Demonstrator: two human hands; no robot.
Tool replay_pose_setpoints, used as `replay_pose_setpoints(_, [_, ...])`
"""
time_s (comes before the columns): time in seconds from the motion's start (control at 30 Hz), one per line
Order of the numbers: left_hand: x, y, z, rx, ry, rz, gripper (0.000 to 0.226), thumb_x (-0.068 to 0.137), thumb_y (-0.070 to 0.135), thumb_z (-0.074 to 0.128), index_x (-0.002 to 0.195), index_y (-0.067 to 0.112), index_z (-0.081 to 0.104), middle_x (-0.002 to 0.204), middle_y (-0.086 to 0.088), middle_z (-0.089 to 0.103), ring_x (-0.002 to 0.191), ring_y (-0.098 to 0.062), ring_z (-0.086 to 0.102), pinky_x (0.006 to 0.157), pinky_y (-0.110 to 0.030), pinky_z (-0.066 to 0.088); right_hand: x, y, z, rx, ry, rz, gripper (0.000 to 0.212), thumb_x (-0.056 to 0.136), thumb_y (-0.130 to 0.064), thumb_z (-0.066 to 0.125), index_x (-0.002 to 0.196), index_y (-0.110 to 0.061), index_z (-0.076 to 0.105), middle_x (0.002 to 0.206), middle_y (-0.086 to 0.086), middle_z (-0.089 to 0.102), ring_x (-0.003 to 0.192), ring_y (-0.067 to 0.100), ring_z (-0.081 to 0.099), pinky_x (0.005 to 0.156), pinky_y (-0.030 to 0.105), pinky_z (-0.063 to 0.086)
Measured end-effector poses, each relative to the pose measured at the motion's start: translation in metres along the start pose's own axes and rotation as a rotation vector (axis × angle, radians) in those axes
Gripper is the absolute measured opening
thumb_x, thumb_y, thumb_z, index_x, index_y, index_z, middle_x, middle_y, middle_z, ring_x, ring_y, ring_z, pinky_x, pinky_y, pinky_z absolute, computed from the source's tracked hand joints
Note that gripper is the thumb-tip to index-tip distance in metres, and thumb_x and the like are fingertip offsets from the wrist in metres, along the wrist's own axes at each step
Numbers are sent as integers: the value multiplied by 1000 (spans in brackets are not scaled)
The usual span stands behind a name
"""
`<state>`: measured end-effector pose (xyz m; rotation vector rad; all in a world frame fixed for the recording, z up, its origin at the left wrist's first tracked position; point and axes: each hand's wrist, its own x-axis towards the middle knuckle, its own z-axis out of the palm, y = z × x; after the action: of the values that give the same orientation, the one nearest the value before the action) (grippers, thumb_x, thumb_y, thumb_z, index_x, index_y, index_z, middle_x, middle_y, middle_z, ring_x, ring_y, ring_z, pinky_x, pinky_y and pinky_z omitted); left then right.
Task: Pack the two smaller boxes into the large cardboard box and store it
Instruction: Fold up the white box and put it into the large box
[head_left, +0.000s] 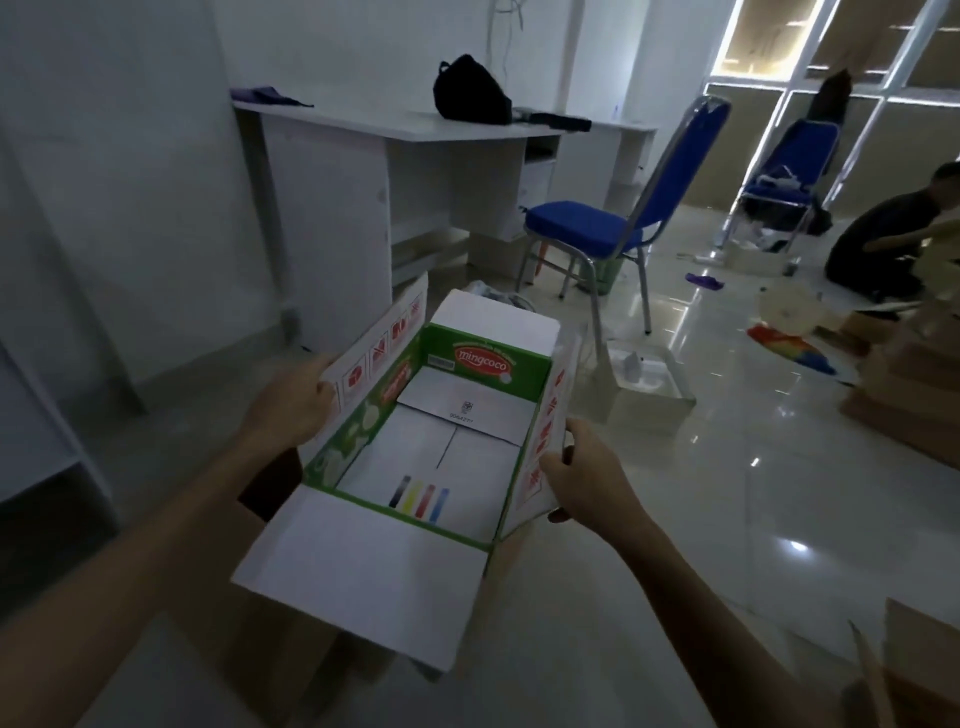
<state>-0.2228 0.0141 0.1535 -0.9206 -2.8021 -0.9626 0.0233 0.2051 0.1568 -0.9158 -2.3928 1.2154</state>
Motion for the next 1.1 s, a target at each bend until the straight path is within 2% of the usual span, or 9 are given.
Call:
replay_pose_setpoints(0.13, [27,-47,-8,29,3,-55,30,95,18,37,120,20,54,111,-10,68,82,-25,66,67,-42,59,25,-19,44,-21,-59,5,24,91,-18,51,113,-17,43,93,7,61,72,22,65,54,38,60])
replay_pose_setpoints(0.27, [41,-87,-4,30,-53,-116,32,95,19,39,125,21,51,109,-11,67,82,-24,67,67,-43,60,56,-8,91,-100,-31,-34,33,75,-49,45,102,-35,34,95,4,63,68,22,65,52,42,59])
replay_pose_setpoints(0.4, [41,-115,17,35,-79,-172,33,97,18,36,127,17,50,109,-12,67,76,-19,62,50,-26,48,55,-33,108,-20,-31,-43,43,89,-23,51,128,-18,32,76,-12,50,57,4,51,41,11,42])
replay_pose_setpoints(0.53, [46,-130,22,29,-38,-180,35,97,15,35,127,16,53,114,-13,66,78,-20,59,48,-22,40,53,-41,126,25,-45,-69,32,91,-18,52,116,-8,34,76,-2,57,57,9,55,39,14,43])
replay_pose_setpoints(0.63, [49,-138,21,50,-29,-170,33,96,16,35,123,15,55,110,-13,67,79,-22,60,54,-26,43,50,-43,140,8,-39,-88,27,90,-17,52,101,-15,28,82,10,64,60,21,60,43,23,43])
replay_pose_setpoints(0.7, [48,-142,24,51,-28,-169,32,97,17,35,122,14,55,105,-10,67,79,-22,61,54,-26,45,47,-41,149,-44,-84,-86,31,90,-17,50,92,-23,20,77,5,60,55,17,55,43,21,41])
replay_pose_setpoints(0.83, [39,-149,41,57,-42,-149,33,96,15,36,124,13,54,101,-10,66,74,-20,60,51,-24,45,44,-22,177,-86,-169,44,21,91,-19,51,88,-21,30,68,-3,54,49,9,50,38,15,39])
replay_pose_setpoints(0.97, [42,-151,58,97,-48,-145,33,96,15,38,124,17,55,109,-12,68,79,-19,57,65,-31,48,53,0,206,-217,-65,51,26,83,-24,56,89,-15,32,82,4,57,69,21,59,59,35,54])
replay_pose_setpoints(1.1, [47,-164,74,108,-116,-199,34,94,12,41,125,18,55,108,-11,69,81,-22,62,66,-33,50,69,16,227,-583,-64,-17,32,82,-33,53,85,-12,30,94,9,52,78,24,46,79,39,47])
